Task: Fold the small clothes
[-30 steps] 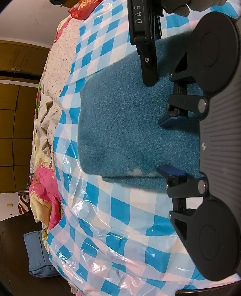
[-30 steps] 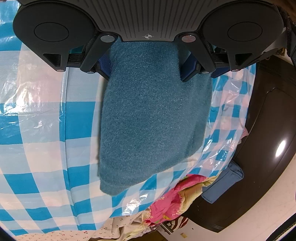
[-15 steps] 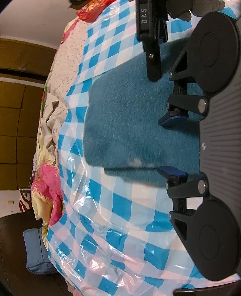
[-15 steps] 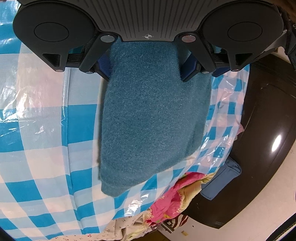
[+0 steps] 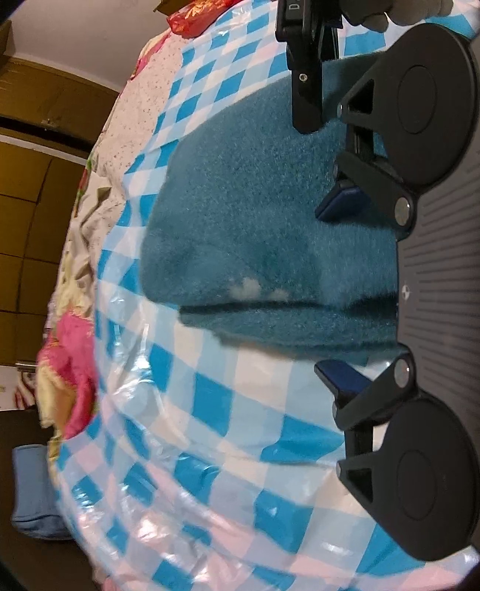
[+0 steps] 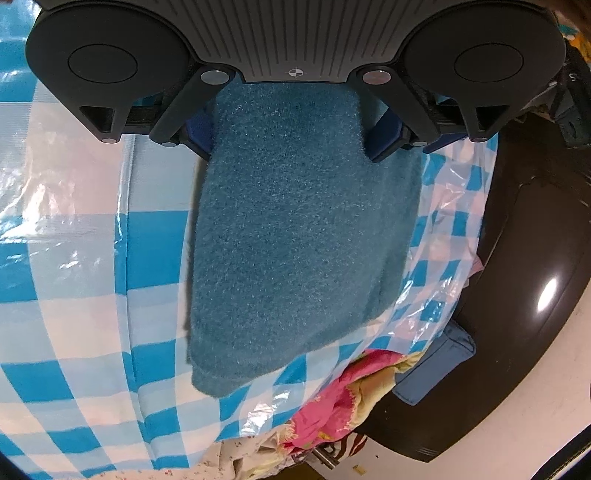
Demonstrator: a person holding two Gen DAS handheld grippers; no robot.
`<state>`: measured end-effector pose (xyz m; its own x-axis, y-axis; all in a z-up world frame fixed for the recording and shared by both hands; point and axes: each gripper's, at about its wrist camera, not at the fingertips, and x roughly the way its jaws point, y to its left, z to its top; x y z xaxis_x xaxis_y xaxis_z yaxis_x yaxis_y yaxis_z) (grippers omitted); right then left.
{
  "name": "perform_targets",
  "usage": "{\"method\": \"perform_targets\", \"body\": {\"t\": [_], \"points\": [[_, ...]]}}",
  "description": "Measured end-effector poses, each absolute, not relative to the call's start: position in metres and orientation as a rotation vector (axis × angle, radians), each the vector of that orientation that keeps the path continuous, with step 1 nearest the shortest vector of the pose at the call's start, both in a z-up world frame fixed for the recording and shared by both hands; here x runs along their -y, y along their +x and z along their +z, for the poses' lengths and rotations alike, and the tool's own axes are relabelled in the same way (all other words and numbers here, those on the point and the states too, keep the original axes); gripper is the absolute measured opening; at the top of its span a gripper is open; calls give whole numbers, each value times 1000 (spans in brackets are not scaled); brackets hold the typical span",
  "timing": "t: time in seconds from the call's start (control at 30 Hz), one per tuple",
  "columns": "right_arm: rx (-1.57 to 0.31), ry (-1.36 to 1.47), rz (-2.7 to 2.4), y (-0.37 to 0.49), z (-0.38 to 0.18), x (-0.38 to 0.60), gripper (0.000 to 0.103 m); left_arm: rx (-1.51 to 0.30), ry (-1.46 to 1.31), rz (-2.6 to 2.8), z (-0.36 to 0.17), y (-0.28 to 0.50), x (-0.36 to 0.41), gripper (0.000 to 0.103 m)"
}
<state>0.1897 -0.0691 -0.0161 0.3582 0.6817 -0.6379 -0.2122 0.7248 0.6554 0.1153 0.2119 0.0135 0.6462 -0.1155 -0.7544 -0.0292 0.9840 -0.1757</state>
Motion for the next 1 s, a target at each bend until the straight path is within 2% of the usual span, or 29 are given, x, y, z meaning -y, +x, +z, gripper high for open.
{"method": "perform_targets", "body": {"t": [0.07,0.13,0.2,0.27,0.4,1.0], "points": [[-1057,499,608,190,-18,65,91,-900,-276,-70,4,120,-221,96],[-1055,463,598,188,-16,63,87,-914,-351,-87,-4,119,-226,96],[-1055,441,594,186,-14,63,78,-907,-332,-95,-3,115,-221,95],[-1055,430,594,184,-12,65,74,-910,-317,-112,-2,112,-213,90],[-1064,411,589,178,-8,74,70,-917,-277,-135,2,108,-196,87],[-1028,324,389,138,17,174,70,-942,-167,-340,12,96,-72,85]]}}
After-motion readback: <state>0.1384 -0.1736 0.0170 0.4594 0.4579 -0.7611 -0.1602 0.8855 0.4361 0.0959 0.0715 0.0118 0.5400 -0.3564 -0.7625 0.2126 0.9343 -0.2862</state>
